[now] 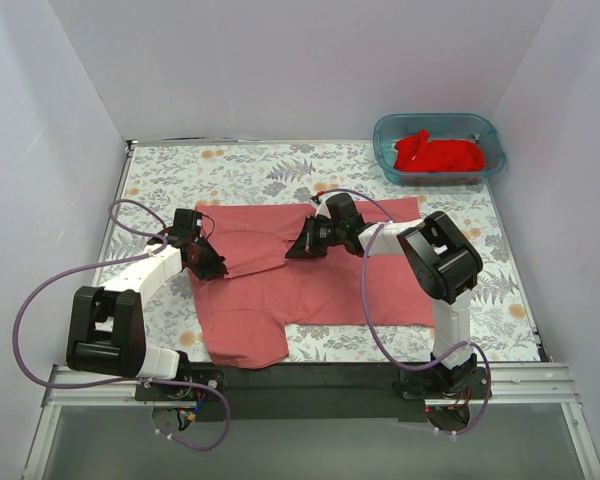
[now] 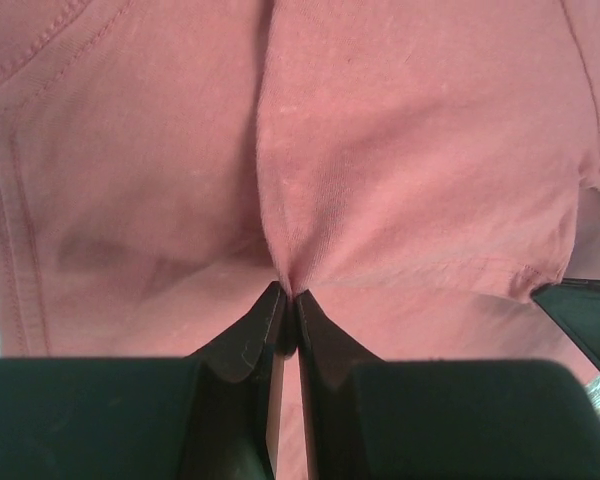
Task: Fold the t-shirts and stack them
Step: Fold the tshirt
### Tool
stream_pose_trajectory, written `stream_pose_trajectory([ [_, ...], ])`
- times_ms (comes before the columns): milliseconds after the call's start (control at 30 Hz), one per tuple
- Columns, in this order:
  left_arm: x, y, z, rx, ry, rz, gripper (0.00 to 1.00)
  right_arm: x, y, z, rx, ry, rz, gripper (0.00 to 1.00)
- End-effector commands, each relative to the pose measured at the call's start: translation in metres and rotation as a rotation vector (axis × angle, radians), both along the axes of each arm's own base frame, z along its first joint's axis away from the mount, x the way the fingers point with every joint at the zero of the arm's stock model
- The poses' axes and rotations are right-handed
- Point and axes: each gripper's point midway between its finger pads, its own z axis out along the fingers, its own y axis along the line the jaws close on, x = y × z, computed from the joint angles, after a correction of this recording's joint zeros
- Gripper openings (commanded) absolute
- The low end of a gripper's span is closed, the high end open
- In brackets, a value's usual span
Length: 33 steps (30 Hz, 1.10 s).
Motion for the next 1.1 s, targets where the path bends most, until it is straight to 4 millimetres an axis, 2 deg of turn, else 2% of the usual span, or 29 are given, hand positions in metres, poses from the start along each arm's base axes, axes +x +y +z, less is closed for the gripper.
stream_pose_trajectory([
  [0,0.0,0.004,0.007,0.029,0.001,-0.011,0.08,0.001,0.0,0.013,-0.001,-0.021,0.031,0.03],
  [133,-0.009,0.001,-0.001,0.014,0.04,-0.022,0.14,0.0,-0.005,0.008,-0.035,-0.037,0.041,0.08],
  [200,-0.009,-0.001,0.002,0.0,0.033,-0.013,0.22,0.0,-0.006,0.012,-0.039,-0.056,0.051,0.15],
  [267,-0.005,0.0,0.01,0.0,0.006,-0.006,0.31,0.004,-0.012,0.022,-0.039,-0.093,0.058,0.22],
  [300,-0.001,0.002,0.019,0.009,-0.026,0.002,0.41,0.009,-0.017,0.026,-0.042,-0.112,0.052,0.26],
  [333,0.008,0.002,0.031,0.013,-0.059,0.006,0.45,0.013,-0.024,0.029,-0.05,-0.126,0.042,0.29],
  [367,0.014,0.003,0.04,0.017,-0.085,0.009,0.47,0.027,-0.038,0.04,-0.052,-0.16,0.001,0.31],
  [433,0.032,0.009,0.062,0.037,-0.155,0.027,0.5,0.037,-0.059,0.043,-0.066,-0.193,-0.03,0.34],
  [467,0.039,0.011,0.068,0.043,-0.174,0.032,0.5,0.052,-0.079,0.052,-0.067,-0.218,-0.079,0.34],
  [533,0.054,0.015,0.072,0.061,-0.201,0.043,0.5,0.059,-0.103,0.048,-0.082,-0.228,-0.113,0.34],
  [567,0.065,0.015,0.079,0.057,-0.223,0.041,0.5,0.069,-0.124,0.049,-0.089,-0.234,-0.16,0.33],
  [633,0.08,0.01,0.069,0.045,-0.213,0.023,0.48,0.071,-0.147,0.039,-0.113,-0.22,-0.202,0.33],
  [667,0.085,0.004,0.068,0.023,-0.216,0.002,0.47,0.08,-0.171,0.038,-0.126,-0.217,-0.264,0.32],
  [700,0.095,0.001,0.07,0.012,-0.228,-0.009,0.46,0.083,-0.182,0.035,-0.133,-0.212,-0.292,0.32],
  [733,0.108,-0.002,0.066,0.003,-0.242,-0.019,0.46,0.088,-0.202,0.033,-0.135,-0.219,-0.341,0.32],
  [767,0.112,-0.002,0.058,0.006,-0.234,-0.018,0.46,0.092,-0.211,0.033,-0.135,-0.224,-0.364,0.32],
  [800,0.123,-0.002,0.06,0.012,-0.252,-0.015,0.45,0.095,-0.22,0.032,-0.136,-0.229,-0.387,0.32],
  [833,0.131,0.0,0.057,0.026,-0.262,-0.005,0.45,0.099,-0.228,0.033,-0.132,-0.239,-0.407,0.32],
  [867,0.137,0.003,0.04,0.045,-0.226,0.007,0.44,0.103,-0.244,0.027,-0.138,-0.229,-0.448,0.32],
  [900,0.147,0.008,0.04,0.063,-0.235,0.024,0.43,0.105,-0.251,0.025,-0.137,-0.227,-0.466,0.32],
  [967,0.156,0.015,0.028,0.07,-0.214,0.051,0.43,0.115,-0.277,0.019,-0.138,-0.217,-0.542,0.31],
  [1000,0.158,0.022,0.011,0.079,-0.18,0.074,0.43,0.115,-0.285,0.012,-0.141,-0.199,-0.565,0.32],
  [1067,0.165,0.029,0.001,0.084,-0.163,0.097,0.42,0.118,-0.305,-0.002,-0.144,-0.159,-0.626,0.31],
])
